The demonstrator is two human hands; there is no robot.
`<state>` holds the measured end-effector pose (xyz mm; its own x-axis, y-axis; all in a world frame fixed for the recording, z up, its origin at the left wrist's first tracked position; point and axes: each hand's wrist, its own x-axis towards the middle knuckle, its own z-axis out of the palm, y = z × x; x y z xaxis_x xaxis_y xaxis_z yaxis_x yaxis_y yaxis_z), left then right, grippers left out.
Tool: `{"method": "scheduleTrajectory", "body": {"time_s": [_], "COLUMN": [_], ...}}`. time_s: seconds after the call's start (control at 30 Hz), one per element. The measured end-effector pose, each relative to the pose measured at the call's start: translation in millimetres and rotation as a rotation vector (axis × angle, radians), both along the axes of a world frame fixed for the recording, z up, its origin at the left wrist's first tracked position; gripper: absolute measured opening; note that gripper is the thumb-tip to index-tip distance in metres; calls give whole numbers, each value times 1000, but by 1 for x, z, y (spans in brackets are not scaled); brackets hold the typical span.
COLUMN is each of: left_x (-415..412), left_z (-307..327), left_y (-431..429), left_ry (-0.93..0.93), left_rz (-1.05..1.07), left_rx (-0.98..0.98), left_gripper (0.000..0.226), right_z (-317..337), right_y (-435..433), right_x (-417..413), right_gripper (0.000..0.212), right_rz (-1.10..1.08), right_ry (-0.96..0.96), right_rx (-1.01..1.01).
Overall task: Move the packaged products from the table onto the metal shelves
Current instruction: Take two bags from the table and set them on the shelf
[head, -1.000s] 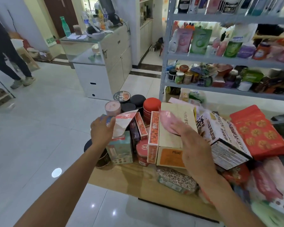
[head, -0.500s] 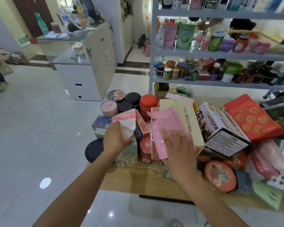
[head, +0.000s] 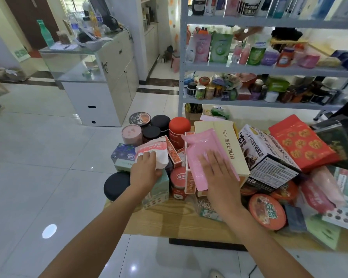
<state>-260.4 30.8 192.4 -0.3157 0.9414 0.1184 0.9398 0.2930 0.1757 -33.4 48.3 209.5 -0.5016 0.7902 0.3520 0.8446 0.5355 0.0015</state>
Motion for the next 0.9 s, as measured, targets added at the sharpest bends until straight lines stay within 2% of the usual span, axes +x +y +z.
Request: {"method": "scheduleTrajectory", "body": {"time_s": [0.2,0.27,0.4,0.6,0.77,0.83,0.9], "left_x": [10,18,25,16,13,8,7], "left_z": [3,-8,-27,-26,-19,-18,-6], "left_y": [-49,-71,-82,-55,-43,-42,-41], "left_ry": [61,121,202,197,152,95,-43], "left_rz": [-162,-221,-253,-139,-88,-69,6], "left_rx": [354,405,194,43,55,164,305], "left_gripper": [46,51,77,94,79,68,52], "right_z": [2,2,-1,-1,-1,1,4], "right_y": [3,4,8,11,12,13,18], "right_x": [5,6,8,11,13,13,14], "right_gripper": [109,107,105,109,99,91,84], "right_rz": [18,26,46,86,81,77,85], "right_ry": [24,29,42,46,47,63,108], "right_rx": [-5,-19,-24,53,10,15,18]}}
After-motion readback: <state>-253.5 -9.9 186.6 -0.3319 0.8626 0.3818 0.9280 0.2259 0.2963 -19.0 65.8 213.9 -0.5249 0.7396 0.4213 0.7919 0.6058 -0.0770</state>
